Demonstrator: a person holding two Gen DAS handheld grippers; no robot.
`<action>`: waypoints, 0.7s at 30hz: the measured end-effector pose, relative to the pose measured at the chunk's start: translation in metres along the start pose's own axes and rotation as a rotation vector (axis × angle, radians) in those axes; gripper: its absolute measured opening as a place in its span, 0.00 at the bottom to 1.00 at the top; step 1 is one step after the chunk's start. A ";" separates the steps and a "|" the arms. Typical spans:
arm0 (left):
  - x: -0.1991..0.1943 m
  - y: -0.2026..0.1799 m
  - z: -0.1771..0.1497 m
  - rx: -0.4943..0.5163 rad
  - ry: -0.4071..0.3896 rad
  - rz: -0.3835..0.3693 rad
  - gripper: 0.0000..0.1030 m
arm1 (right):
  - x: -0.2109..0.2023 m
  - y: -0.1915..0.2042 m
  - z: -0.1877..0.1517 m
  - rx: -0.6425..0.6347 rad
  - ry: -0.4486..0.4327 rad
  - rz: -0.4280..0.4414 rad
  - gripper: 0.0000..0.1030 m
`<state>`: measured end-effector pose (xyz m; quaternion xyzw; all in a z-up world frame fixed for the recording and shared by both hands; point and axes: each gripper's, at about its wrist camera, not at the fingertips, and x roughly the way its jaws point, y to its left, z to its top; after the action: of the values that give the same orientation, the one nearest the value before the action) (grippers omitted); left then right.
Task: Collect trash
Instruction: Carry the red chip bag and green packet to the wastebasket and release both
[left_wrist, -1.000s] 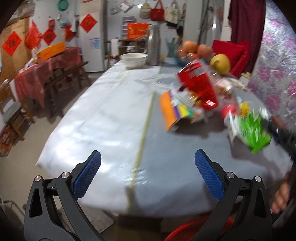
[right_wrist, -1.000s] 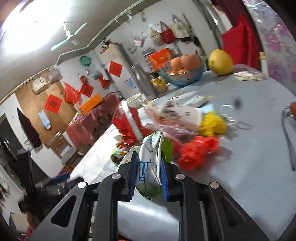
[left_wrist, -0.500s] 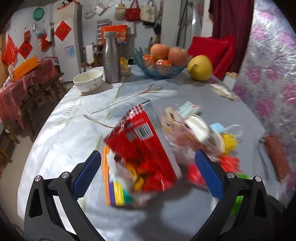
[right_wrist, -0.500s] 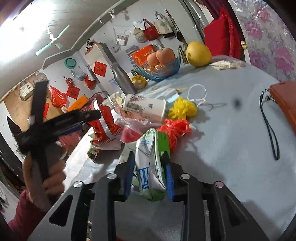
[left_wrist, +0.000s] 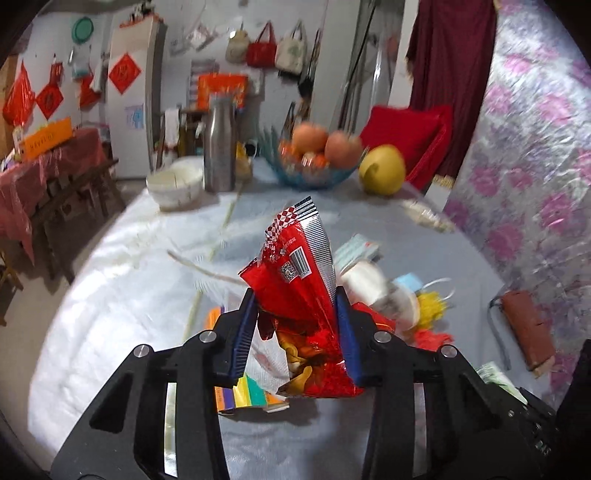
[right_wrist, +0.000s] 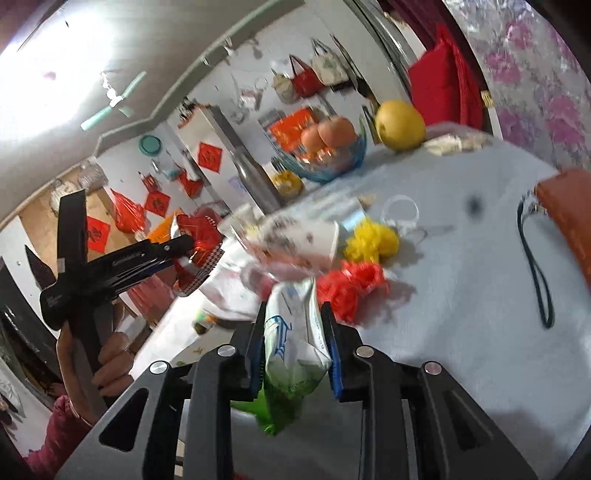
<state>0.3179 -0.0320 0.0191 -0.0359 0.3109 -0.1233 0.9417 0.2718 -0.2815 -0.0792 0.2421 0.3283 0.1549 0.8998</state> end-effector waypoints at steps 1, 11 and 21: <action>-0.012 -0.001 0.005 0.004 -0.022 -0.007 0.41 | -0.005 0.004 0.004 -0.006 -0.016 0.006 0.26; -0.122 -0.022 0.018 0.049 -0.191 -0.052 0.41 | -0.076 0.056 0.042 -0.109 -0.185 0.057 0.26; -0.241 -0.036 -0.007 0.067 -0.325 -0.112 0.41 | -0.170 0.130 0.028 -0.240 -0.281 0.160 0.26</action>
<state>0.1189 -0.0057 0.1572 -0.0410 0.1477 -0.1784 0.9719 0.1496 -0.2567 0.0966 0.1777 0.1583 0.2285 0.9440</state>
